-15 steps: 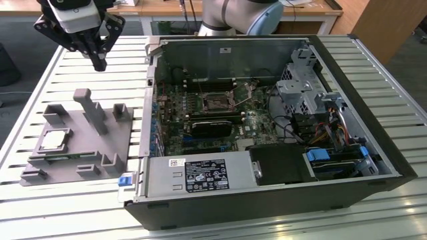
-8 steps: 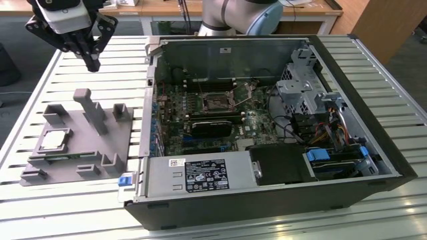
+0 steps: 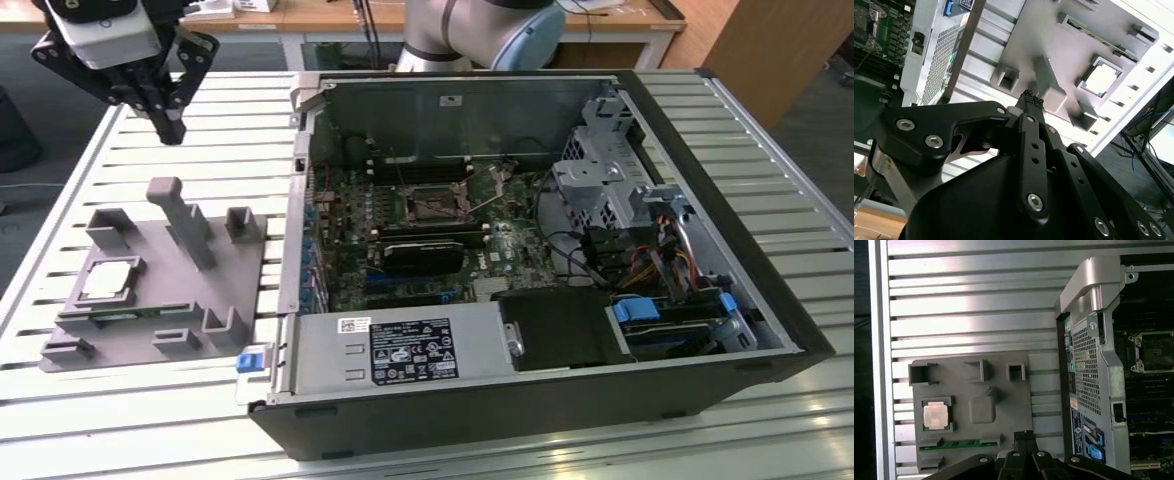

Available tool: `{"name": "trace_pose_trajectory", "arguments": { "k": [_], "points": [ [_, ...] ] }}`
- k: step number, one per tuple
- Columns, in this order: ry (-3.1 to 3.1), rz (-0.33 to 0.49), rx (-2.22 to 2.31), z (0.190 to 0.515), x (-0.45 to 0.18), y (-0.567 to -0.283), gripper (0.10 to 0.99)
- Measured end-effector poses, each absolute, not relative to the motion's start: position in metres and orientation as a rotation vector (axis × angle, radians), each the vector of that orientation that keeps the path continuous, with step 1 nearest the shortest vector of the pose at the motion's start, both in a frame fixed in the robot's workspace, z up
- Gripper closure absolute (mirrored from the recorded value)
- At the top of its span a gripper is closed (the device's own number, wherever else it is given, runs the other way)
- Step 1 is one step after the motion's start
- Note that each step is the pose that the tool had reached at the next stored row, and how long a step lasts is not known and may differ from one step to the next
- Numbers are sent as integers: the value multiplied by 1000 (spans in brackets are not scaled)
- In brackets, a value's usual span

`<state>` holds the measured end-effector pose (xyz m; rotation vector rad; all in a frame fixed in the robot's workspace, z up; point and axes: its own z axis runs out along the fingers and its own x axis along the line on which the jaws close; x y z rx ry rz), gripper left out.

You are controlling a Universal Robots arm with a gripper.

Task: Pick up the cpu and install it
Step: 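Reach for the cpu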

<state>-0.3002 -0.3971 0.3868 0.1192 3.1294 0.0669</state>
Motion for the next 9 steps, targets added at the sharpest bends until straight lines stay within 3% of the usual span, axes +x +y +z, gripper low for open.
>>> {"name": "trace_pose_trajectory", "arguments": {
  "k": [9],
  "points": [
    [3133,67,120,386,-317,-397,980]
  ]
}}
